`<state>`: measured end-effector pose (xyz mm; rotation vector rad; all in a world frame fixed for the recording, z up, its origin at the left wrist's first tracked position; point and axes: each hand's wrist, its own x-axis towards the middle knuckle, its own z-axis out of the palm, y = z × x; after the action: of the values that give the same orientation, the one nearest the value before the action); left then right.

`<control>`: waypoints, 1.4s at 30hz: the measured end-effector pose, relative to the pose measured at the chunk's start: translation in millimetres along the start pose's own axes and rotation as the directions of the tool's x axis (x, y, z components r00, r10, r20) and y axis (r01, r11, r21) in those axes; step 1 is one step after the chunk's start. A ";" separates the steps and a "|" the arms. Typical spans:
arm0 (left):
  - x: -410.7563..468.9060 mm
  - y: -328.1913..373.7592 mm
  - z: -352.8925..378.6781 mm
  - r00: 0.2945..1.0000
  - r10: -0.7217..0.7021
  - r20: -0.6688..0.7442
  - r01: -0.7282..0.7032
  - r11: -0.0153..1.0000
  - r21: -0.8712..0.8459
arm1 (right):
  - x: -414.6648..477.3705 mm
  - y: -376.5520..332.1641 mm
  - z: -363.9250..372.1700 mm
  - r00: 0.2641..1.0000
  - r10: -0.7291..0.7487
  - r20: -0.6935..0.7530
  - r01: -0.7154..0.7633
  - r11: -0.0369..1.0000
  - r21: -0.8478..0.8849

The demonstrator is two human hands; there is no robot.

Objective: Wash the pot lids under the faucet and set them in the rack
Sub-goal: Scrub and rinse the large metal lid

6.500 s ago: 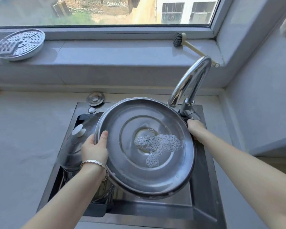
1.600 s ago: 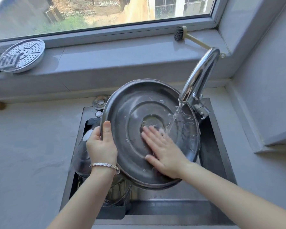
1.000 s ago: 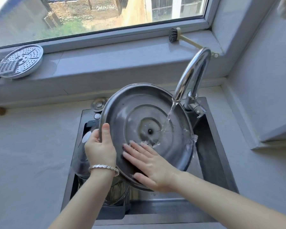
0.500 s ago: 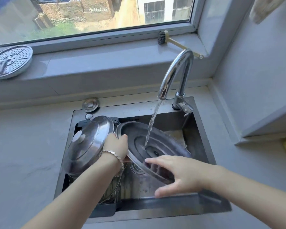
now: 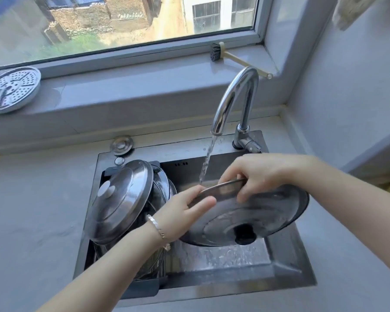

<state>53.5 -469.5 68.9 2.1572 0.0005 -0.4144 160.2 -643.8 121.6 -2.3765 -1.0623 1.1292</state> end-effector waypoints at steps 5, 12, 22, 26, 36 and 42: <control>2.0 -8.4 2.2 0.924 -0.075 -0.375 0.026 0.991 -0.134 | 17.7 5.5 -8.8 0.967 -0.058 -0.246 0.090 0.989 0.121; -0.9 -16.9 0.7 0.654 -0.487 -0.579 0.274 0.866 -0.418 | 75.7 -3.6 69.6 0.754 0.324 -0.571 -0.120 0.923 0.366; -5.5 -7.8 9.2 0.468 -0.660 -0.588 0.239 0.735 -0.635 | 117.8 -37.2 81.9 0.747 0.293 -0.596 -0.158 0.950 0.270; -2.4 -5.3 5.7 0.446 -0.693 -0.566 0.223 0.699 -0.680 | 109.0 -57.1 95.0 0.784 0.126 -0.608 -0.075 0.991 0.109; -2.1 -7.8 7.1 0.499 -0.571 -0.651 0.195 0.807 -0.558 | 114.5 -63.7 78.3 0.809 0.285 -0.515 -0.175 0.952 0.252; -5.5 -5.8 8.6 0.493 -0.516 -0.701 0.213 0.853 -0.477 | 125.7 -53.9 62.2 0.756 0.307 -0.578 -0.146 0.940 0.309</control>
<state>44.9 -472.1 61.4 1.7994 1.0257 0.3826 138.5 -517.6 43.0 -2.4341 -0.3816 0.4178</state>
